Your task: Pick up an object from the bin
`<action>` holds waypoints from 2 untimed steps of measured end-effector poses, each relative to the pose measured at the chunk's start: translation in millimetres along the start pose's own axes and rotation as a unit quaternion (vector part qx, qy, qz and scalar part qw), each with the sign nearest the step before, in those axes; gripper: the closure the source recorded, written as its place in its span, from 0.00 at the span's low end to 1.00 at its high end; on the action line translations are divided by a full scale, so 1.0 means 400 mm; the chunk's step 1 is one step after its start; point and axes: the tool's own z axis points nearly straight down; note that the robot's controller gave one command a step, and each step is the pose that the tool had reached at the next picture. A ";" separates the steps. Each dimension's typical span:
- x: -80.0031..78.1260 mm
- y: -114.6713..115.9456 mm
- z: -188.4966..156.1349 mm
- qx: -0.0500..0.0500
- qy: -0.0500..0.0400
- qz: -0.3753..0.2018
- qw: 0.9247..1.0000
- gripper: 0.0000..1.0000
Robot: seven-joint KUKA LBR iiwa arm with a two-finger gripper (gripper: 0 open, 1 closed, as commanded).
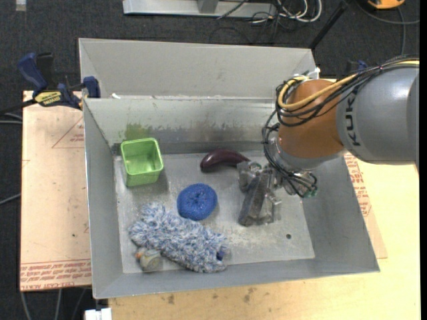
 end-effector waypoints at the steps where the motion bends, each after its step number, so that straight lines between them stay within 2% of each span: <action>1: -0.009 -0.051 0.034 0.000 0.000 -0.036 0.999 1.00; 2: -0.009 -0.050 0.034 0.000 0.000 -0.037 0.999 1.00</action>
Offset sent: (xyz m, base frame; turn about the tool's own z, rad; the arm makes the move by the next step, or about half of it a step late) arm 0.0000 0.0000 0.0000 0.0000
